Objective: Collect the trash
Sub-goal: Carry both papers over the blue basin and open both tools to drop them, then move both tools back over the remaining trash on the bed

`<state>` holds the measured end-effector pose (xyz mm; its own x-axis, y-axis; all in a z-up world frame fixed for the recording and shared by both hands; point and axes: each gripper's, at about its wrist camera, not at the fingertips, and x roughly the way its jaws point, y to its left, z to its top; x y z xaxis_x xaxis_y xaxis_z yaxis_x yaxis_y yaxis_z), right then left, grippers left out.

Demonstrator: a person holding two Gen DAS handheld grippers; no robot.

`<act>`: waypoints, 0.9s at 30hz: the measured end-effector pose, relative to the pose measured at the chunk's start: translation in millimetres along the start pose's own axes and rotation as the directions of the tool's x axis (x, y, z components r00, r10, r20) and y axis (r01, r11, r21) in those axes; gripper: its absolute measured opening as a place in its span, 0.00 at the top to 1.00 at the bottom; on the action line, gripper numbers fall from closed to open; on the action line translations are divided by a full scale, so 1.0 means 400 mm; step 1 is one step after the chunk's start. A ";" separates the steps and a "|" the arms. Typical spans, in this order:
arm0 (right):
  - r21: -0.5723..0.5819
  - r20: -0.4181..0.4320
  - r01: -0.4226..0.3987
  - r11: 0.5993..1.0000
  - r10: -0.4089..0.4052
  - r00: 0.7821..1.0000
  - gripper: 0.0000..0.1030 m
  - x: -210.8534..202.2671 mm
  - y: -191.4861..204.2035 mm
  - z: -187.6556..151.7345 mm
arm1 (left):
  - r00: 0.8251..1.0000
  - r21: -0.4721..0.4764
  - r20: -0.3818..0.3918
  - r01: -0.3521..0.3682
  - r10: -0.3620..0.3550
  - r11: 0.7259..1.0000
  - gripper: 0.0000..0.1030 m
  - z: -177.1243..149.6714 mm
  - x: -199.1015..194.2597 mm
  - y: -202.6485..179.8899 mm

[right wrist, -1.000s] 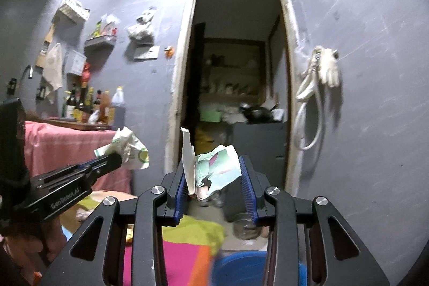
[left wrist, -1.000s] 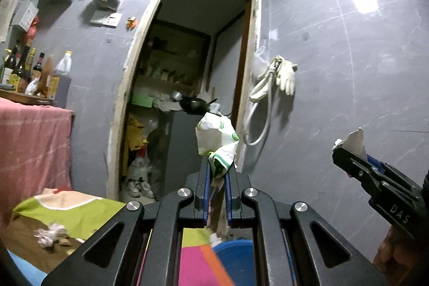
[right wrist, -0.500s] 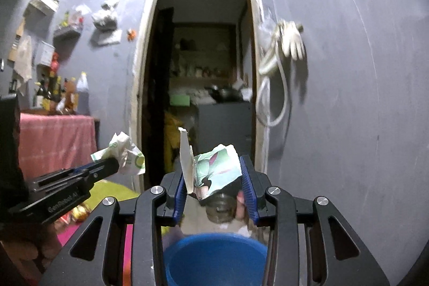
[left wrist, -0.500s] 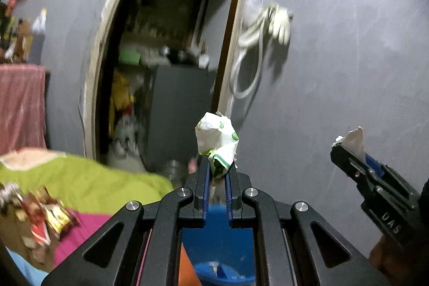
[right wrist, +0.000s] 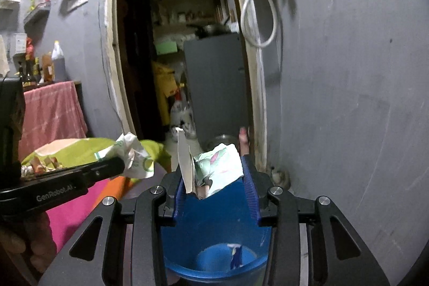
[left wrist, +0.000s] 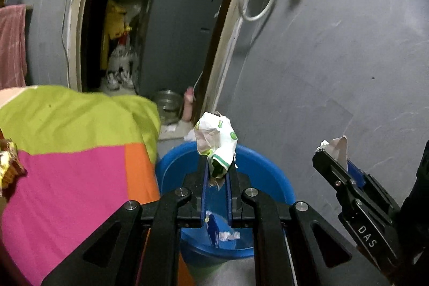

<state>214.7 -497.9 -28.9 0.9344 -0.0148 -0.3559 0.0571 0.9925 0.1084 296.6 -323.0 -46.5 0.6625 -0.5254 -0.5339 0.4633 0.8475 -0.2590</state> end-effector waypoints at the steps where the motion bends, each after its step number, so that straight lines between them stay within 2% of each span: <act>1: 0.009 -0.017 -0.004 1.000 0.004 1.000 0.64 0.011 -0.005 -0.006 | 1.000 -0.004 -0.017 0.001 -0.001 1.000 0.91 -0.002 0.012 0.004; 7: 0.037 -0.072 -0.009 0.999 0.012 0.997 0.63 0.050 -0.023 -0.028 | 0.997 -0.037 -0.079 -0.004 0.001 0.999 0.86 -0.011 0.053 0.031; 11: 0.050 -0.089 -0.016 0.999 0.020 0.996 0.57 0.058 -0.031 -0.034 | 0.997 -0.055 -0.083 -0.001 -0.004 0.998 0.78 -0.009 0.045 0.043; 14: 0.053 -0.095 -0.014 0.999 0.019 0.995 0.56 0.063 -0.032 -0.028 | 0.997 -0.058 -0.080 0.000 -0.005 0.998 0.78 -0.008 0.036 0.043; 20: 0.042 -0.077 -0.020 0.999 0.024 0.997 0.49 0.062 -0.026 -0.007 | 0.999 -0.087 -0.035 0.005 -0.008 0.996 0.74 0.016 -0.015 0.054; 25: 0.037 -0.046 -0.016 0.999 0.018 0.999 0.45 0.036 -0.005 0.027 | 0.998 -0.086 0.057 0.001 0.004 0.996 0.66 0.045 -0.103 0.066; 27: 0.034 -0.012 -0.020 0.999 0.021 1.000 0.31 0.010 0.011 0.047 | 0.995 -0.084 0.098 -0.003 0.011 0.996 0.59 0.055 -0.145 0.074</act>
<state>225.4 -496.0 -12.5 0.9310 0.0073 -0.3650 0.0499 0.9879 0.1469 284.7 -269.0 -5.6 0.7222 -0.5210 -0.4550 0.4104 0.8523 -0.3243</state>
